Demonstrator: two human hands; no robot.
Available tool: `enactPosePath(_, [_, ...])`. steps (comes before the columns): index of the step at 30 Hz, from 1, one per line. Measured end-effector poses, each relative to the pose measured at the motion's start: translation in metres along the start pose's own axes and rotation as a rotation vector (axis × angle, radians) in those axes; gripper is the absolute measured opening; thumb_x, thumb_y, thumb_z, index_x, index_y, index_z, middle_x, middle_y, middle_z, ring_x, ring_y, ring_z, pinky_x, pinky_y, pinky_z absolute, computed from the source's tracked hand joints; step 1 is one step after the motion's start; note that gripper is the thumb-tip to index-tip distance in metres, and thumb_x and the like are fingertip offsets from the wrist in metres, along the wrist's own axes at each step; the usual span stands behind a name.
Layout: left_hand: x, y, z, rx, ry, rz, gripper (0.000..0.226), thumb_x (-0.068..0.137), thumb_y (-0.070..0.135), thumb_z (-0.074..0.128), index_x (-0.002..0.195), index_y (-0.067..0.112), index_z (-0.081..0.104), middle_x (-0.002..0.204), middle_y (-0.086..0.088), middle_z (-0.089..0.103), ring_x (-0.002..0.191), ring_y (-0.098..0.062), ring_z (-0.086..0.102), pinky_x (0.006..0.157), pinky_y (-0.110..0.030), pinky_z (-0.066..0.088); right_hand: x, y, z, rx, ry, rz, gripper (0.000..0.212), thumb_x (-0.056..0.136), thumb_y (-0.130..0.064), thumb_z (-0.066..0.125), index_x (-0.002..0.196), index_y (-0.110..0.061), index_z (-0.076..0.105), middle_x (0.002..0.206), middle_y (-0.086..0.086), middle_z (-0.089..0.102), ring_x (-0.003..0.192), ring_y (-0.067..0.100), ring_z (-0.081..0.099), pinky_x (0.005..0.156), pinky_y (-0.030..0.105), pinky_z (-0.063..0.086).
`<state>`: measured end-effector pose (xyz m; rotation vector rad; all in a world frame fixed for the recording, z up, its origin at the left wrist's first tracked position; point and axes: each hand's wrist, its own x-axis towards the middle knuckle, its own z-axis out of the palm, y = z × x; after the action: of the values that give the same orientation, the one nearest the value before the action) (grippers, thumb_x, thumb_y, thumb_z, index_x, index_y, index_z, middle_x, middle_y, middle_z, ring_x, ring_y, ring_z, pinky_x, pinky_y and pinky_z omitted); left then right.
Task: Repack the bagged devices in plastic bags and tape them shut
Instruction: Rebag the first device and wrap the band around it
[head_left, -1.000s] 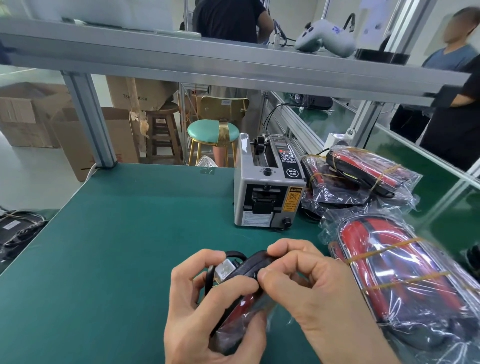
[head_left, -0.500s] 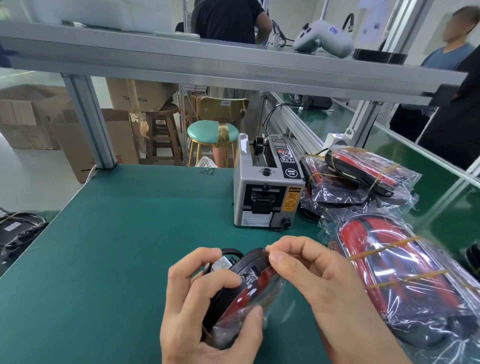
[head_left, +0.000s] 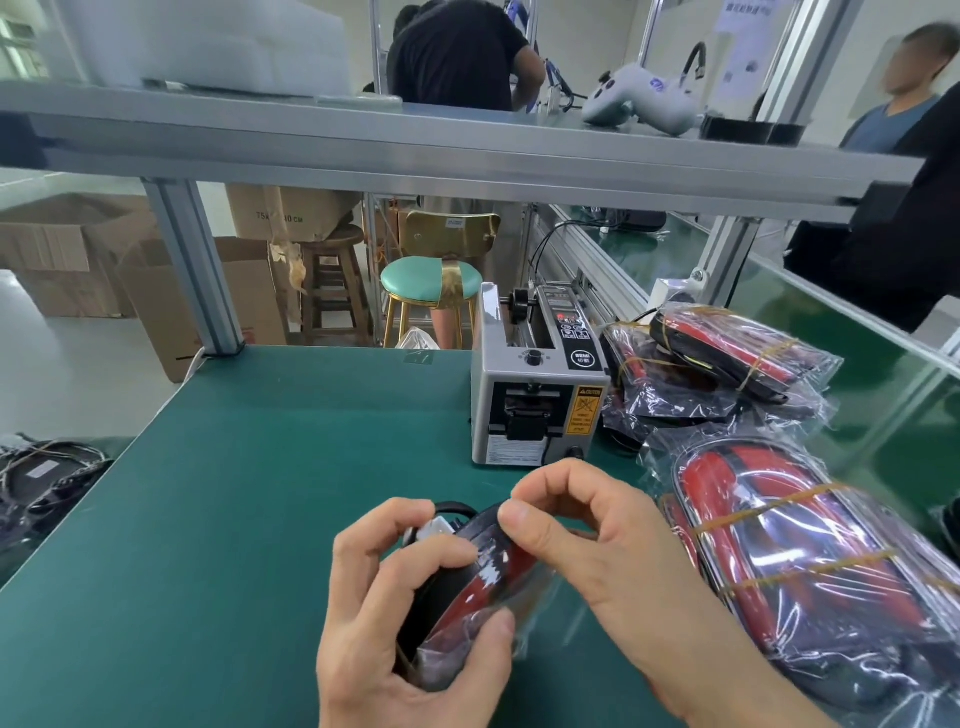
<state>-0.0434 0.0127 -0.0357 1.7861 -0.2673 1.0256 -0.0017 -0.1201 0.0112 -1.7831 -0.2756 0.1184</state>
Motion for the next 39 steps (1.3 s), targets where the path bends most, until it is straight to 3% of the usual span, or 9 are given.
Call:
enactPosePath(4, [0.000,-0.001,-0.001,0.026,-0.015,-0.033,0.032,0.055,0.025,0.066,0.086,0.028,0.061,0.109,-0.010,0.055,0.098,-0.006,0.059,0.069,-0.007,0.048,0.002,0.006,0.000,-0.091,-0.053,0.018,0.052,0.048,-0.072,0.071,0.090,-0.044,0.064,0.095,-0.018,0.063,0.091,0.002,0.061,0.086,0.025,0.049])
enactPosePath(6, [0.003,0.000,-0.003,0.050,-0.025,-0.046,0.030,0.055,0.029,0.065,0.084,0.031,0.060,0.110,-0.008,0.054,0.097,-0.009,0.058,0.070,-0.008,0.048,0.003,0.006,0.002,-0.083,-0.050,0.002,0.043,0.054,-0.066,0.070,0.091,-0.047,0.064,0.096,-0.020,0.063,0.091,-0.001,0.061,0.085,0.019,0.047])
enactPosePath(11, [0.015,0.004,-0.003,0.061,-0.024,-0.149,0.021,0.062,0.040,0.063,0.081,0.034,0.056,0.105,0.002,0.057,0.086,-0.006,0.059,0.068,-0.005,0.042,0.006,0.010,0.006,0.040,-0.051,-0.015,0.015,0.076,-0.041,0.072,0.091,-0.041,0.068,0.095,-0.010,0.067,0.088,0.007,0.065,0.086,0.026,0.050])
enactPosePath(15, [0.012,0.003,-0.005,-0.045,-0.064,-0.333,0.042,0.050,0.044,0.067,0.091,0.040,0.057,0.113,0.010,0.060,0.098,-0.016,0.061,0.077,-0.021,0.050,0.006,0.014,0.003,0.124,-0.068,-0.038,0.022,0.073,-0.044,0.067,0.093,-0.035,0.070,0.093,-0.010,0.069,0.084,0.000,0.064,0.077,0.014,0.047])
enactPosePath(22, [0.019,0.005,-0.013,-0.055,-0.160,-0.389,0.053,0.041,0.043,0.069,0.093,0.044,0.059,0.112,0.019,0.062,0.084,-0.010,0.064,0.064,-0.008,0.048,0.000,0.023,-0.005,0.057,-0.160,-0.161,0.036,0.074,-0.028,0.074,0.108,-0.038,0.069,0.115,-0.018,0.060,0.115,0.006,0.057,0.102,0.024,0.042])
enactPosePath(27, [0.019,0.006,-0.012,-0.043,-0.161,-0.353,0.050,0.044,0.045,0.072,0.093,0.040,0.061,0.112,0.016,0.062,0.094,-0.008,0.064,0.073,-0.012,0.050,-0.002,0.008,-0.005,-0.168,-0.119,-0.297,0.030,0.075,-0.036,0.071,0.102,-0.047,0.069,0.111,-0.020,0.057,0.114,0.003,0.054,0.093,0.006,0.034])
enactPosePath(31, [0.019,0.005,-0.011,-0.029,-0.156,-0.319,0.047,0.046,0.043,0.071,0.092,0.037,0.062,0.111,0.014,0.063,0.093,-0.008,0.065,0.074,-0.012,0.049,0.000,-0.015,-0.009,-0.491,-0.136,-0.464,0.017,0.078,-0.038,0.068,0.094,-0.039,0.074,0.099,-0.021,0.056,0.099,0.004,0.054,0.088,0.021,0.039])
enactPosePath(34, [0.020,0.005,-0.013,-0.029,-0.178,-0.295,0.042,0.047,0.043,0.072,0.086,0.031,0.066,0.108,0.013,0.064,0.088,-0.008,0.064,0.074,-0.015,0.049,0.006,-0.036,-0.011,-0.903,-0.153,-0.787,0.008,0.079,-0.033,0.067,0.078,-0.031,0.075,0.082,-0.017,0.055,0.081,0.005,0.054,0.075,0.027,0.045])
enactPosePath(39, [0.024,0.007,-0.015,-0.012,-0.209,-0.248,0.043,0.048,0.030,0.079,0.088,0.037,0.064,0.092,0.015,0.066,0.072,-0.002,0.061,0.064,-0.011,0.047,0.014,-0.051,-0.006,-1.272,-0.234,-1.058,0.014,0.084,-0.020,0.062,0.071,-0.021,0.065,0.083,-0.009,0.060,0.081,0.016,0.059,0.071,0.032,0.049])
